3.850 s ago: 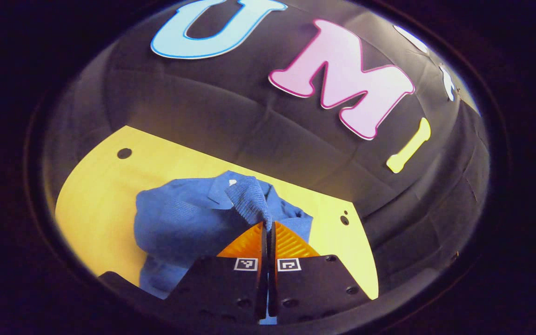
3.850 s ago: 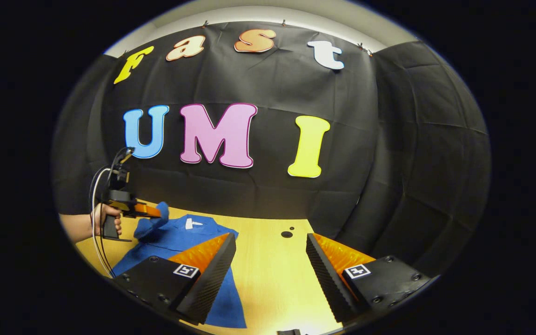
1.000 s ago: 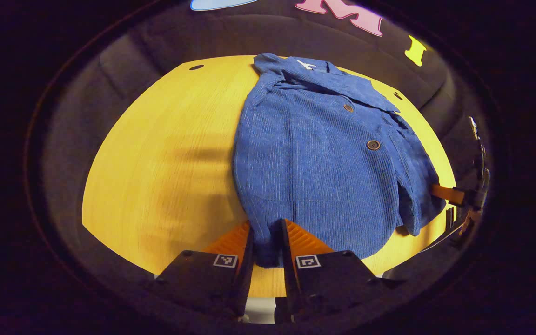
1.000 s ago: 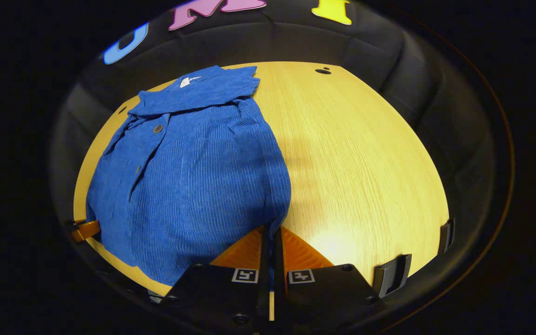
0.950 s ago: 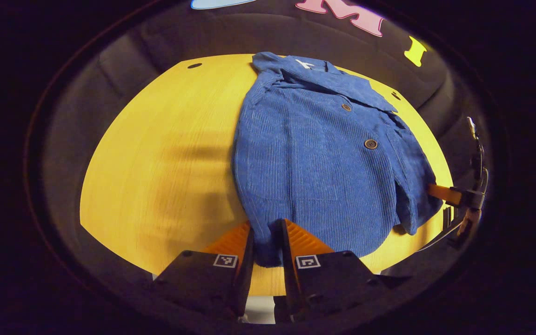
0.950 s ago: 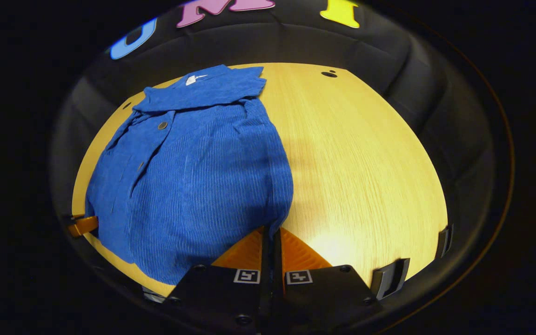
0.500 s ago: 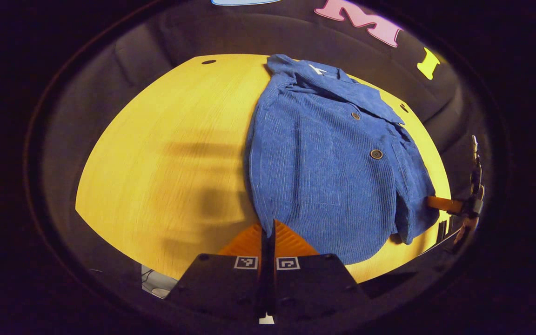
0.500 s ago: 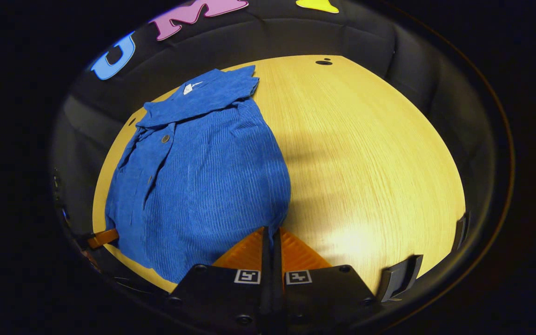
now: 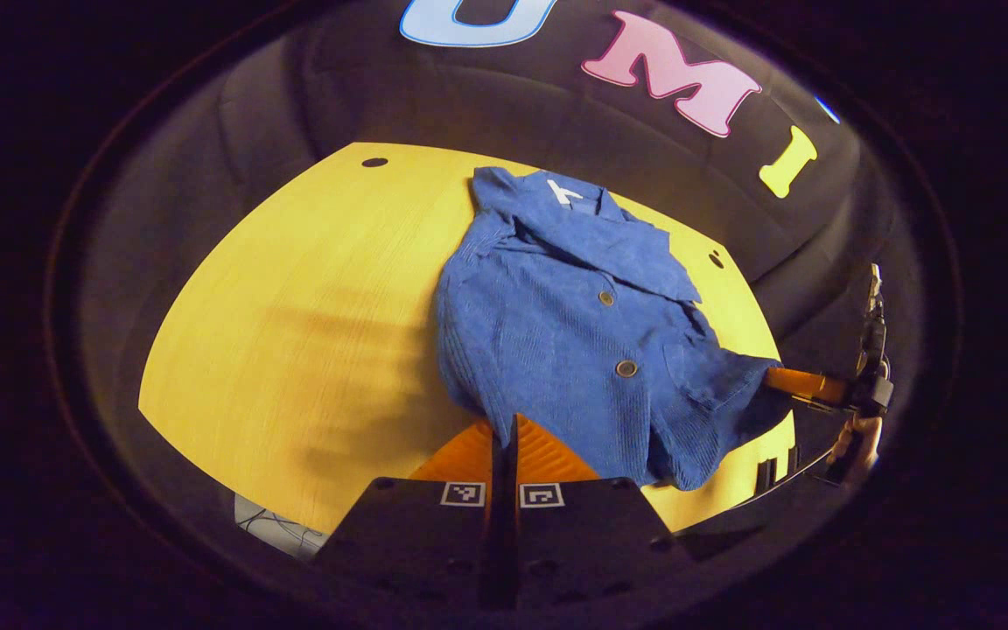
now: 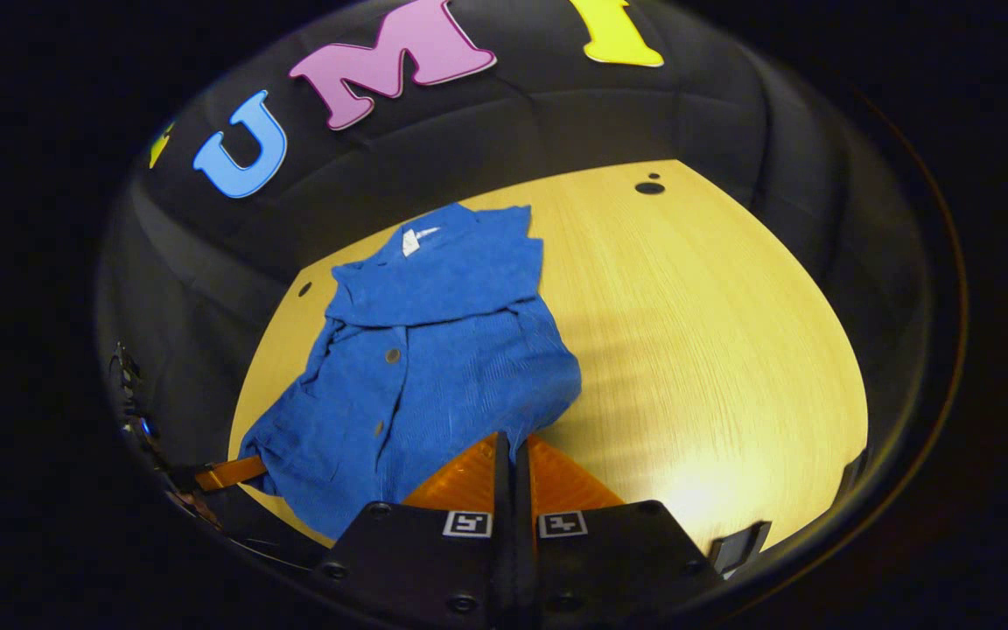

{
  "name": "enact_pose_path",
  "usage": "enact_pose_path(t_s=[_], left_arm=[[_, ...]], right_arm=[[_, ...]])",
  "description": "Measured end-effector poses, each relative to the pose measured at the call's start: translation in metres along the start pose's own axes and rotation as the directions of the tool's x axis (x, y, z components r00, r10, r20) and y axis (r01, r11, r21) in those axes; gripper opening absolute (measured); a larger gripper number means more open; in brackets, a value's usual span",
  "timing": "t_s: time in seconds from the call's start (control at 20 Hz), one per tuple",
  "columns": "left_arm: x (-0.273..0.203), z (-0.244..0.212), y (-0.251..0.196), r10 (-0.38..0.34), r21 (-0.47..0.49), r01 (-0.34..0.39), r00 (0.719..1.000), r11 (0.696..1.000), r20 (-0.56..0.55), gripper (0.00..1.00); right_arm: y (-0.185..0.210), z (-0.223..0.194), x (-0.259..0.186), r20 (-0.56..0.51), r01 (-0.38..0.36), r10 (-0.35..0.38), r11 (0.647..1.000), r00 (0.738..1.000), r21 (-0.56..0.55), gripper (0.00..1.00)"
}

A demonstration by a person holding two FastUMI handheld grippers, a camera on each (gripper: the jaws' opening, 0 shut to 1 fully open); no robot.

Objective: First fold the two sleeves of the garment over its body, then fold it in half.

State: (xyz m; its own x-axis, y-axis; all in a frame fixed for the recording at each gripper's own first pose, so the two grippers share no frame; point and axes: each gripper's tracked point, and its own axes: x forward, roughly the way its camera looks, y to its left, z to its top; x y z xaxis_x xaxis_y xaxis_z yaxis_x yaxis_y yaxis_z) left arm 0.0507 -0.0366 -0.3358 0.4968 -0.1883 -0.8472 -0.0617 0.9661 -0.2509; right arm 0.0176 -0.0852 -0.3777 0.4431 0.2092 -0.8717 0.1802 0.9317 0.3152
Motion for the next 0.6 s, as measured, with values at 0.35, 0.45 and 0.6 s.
enact_pose_path(t_s=[0.35, 0.45, 0.6], left_arm=[[0.0, 0.15, -0.023, -0.065, 0.018, 0.063, 0.983, 0.998, 0.173, 0.0], [0.009, 0.191, -0.024, -0.077, 0.033, 0.072, 0.973, 0.997, 0.218, 0.0], [0.037, 0.245, -0.021, -0.085, 0.02, 0.083, 0.96, 0.996, 0.265, 0.0]], right_arm=[[0.052, 0.131, 0.023, 0.141, -0.087, 0.099, 0.993, 0.985, -0.083, 0.04], [0.059, 0.17, 0.038, 0.181, -0.092, 0.11, 0.99, 0.977, -0.106, 0.05], [0.069, 0.22, 0.069, 0.235, -0.086, 0.117, 0.987, 0.965, -0.138, 0.05]])
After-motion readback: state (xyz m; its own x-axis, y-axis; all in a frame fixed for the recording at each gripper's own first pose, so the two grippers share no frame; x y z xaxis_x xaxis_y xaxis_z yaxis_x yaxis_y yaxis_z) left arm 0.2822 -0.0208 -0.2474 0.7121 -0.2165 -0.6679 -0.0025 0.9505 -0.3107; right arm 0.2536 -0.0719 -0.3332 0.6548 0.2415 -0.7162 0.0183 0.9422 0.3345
